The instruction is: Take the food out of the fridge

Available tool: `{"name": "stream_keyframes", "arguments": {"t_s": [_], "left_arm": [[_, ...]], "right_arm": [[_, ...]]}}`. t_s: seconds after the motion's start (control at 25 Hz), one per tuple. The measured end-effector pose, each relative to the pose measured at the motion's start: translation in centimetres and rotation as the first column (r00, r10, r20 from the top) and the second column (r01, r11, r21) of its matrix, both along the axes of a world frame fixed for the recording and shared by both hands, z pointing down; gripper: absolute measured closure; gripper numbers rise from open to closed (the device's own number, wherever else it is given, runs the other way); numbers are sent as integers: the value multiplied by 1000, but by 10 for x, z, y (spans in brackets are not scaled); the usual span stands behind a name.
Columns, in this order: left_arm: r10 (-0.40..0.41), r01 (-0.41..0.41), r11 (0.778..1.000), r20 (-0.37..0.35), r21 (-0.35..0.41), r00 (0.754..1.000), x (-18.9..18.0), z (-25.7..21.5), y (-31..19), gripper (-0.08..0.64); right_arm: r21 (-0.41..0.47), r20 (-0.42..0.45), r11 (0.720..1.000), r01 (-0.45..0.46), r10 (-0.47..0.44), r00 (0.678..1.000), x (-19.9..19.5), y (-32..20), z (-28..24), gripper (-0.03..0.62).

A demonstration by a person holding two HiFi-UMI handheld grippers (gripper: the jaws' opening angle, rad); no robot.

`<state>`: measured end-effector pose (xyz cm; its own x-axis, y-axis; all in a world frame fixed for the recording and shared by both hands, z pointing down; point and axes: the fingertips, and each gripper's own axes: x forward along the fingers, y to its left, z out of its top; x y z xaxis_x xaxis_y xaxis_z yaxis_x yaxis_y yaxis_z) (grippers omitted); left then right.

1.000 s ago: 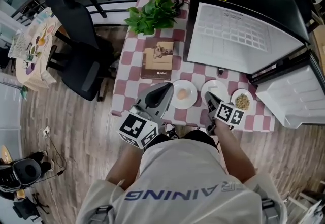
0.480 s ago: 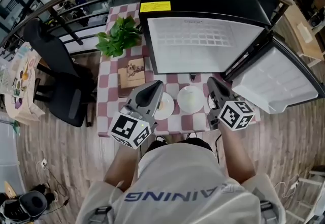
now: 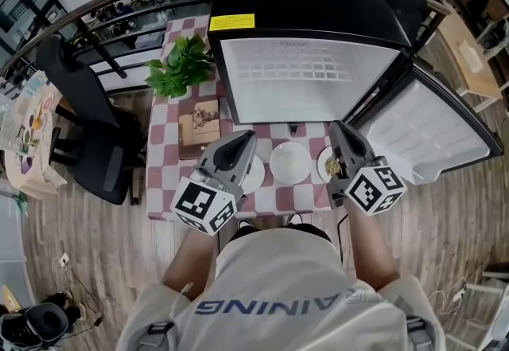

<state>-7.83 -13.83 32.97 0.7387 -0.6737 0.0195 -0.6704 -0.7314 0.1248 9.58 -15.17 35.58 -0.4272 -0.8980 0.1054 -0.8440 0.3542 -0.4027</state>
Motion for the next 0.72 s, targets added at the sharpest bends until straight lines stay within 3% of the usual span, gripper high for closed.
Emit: {"name": "stream_keyframes", "arguments": {"t_s": [0.72], "left_arm": [[-3, 3, 1000, 9, 0, 1000, 9, 1, -4, 552]], "right_arm": [[2, -6, 999, 44, -44, 999, -7, -3, 6, 572]]}}
